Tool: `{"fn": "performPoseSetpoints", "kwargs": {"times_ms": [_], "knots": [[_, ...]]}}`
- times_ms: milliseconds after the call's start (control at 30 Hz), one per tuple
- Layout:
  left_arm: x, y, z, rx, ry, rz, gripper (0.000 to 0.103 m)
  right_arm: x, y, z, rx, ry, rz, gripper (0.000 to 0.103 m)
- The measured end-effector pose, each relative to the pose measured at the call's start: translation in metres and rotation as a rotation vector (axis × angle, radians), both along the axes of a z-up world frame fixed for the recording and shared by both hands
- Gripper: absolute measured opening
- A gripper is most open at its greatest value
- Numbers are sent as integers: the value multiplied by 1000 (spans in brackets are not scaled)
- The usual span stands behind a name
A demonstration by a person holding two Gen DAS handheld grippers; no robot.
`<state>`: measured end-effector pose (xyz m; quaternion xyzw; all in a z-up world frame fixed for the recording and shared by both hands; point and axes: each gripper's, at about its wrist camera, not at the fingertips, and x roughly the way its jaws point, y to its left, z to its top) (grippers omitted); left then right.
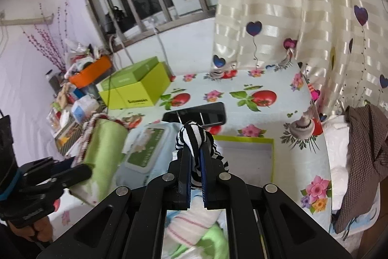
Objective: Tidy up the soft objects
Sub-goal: 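Carry the green towel roll and striped sock over to the white tray, then open the right gripper to drop the striped sock while the left lowers the green towel into the tray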
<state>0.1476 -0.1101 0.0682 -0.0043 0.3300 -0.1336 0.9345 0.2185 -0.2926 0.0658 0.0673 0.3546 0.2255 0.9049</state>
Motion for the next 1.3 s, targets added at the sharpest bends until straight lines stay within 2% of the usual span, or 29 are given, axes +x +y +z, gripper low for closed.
{"fn": "performPoseSetpoints", "kwargs": {"times_ms": [167, 467, 533, 600, 633, 1000, 1300], "knots": [[5, -6, 1, 10, -1, -13, 22, 15, -6, -16, -41, 12, -37, 7], [13, -17, -3, 23, 17, -37, 22, 39, -20, -58, -30, 141, -72, 7], [17, -21, -5, 26, 28, -45, 22, 38, -18, -58, -20, 144, -59, 15], [19, -25, -7, 32, 36, -53, 22, 36, -18, -55, -21, 134, -63, 39], [21, -28, -7, 37, 41, -57, 22, 35, -18, -54, -20, 130, -66, 40], [47, -47, -15, 69, 99, -89, 22, 19, -25, -39, 4, 94, -72, 41], [69, -62, -27, 34, 170, -131, 22, 14, -37, -35, 29, 83, -95, 41]]}}
